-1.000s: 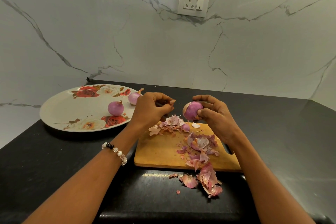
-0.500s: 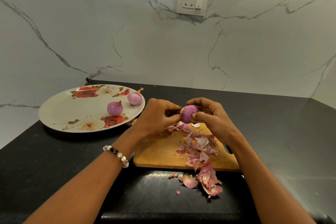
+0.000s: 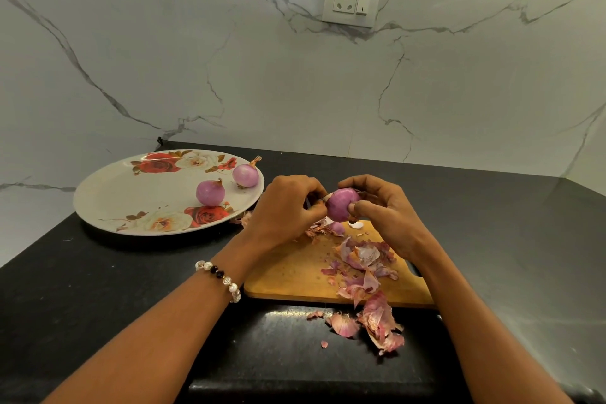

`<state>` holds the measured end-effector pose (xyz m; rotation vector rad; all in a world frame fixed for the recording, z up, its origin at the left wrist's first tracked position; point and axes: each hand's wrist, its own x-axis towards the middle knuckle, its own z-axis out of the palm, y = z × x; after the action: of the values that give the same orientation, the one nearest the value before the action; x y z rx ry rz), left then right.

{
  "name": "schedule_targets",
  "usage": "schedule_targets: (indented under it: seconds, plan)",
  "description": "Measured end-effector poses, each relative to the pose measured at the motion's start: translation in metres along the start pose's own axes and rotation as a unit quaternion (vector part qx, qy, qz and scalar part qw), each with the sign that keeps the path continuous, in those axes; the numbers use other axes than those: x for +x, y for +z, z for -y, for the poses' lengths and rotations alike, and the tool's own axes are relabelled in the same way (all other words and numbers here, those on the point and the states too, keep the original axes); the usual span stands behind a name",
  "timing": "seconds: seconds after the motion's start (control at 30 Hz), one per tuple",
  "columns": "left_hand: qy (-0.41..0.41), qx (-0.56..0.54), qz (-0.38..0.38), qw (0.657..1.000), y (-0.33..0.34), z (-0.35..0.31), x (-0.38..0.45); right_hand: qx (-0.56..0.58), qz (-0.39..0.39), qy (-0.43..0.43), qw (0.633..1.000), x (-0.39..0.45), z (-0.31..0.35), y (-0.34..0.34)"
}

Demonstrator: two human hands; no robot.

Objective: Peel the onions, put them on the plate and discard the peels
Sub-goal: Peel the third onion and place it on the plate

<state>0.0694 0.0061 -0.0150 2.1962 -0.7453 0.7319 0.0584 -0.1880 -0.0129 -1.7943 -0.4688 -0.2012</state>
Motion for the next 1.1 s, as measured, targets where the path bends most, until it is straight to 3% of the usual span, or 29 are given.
schedule_targets:
  seconds: [0.43,0.63,0.93,1.1]
  plan:
    - [-0.055,-0.012,-0.065,0.996,-0.001,0.000,0.003,0.139,0.014,0.008,0.990,0.002,-0.001,-0.005]
    - [-0.091,-0.042,-0.064,0.993,-0.002,-0.005,0.002,0.280,0.018,0.060,0.958,0.003,0.002,-0.003]
    - [-0.175,-0.087,-0.059,0.979,-0.004,-0.001,0.003,0.385,0.024,0.091,0.918,0.002,0.008,-0.008]
    - [-0.144,-0.096,-0.028,0.985,-0.007,-0.004,0.003,0.409,0.002,0.096,0.908,0.003,0.004,-0.014]
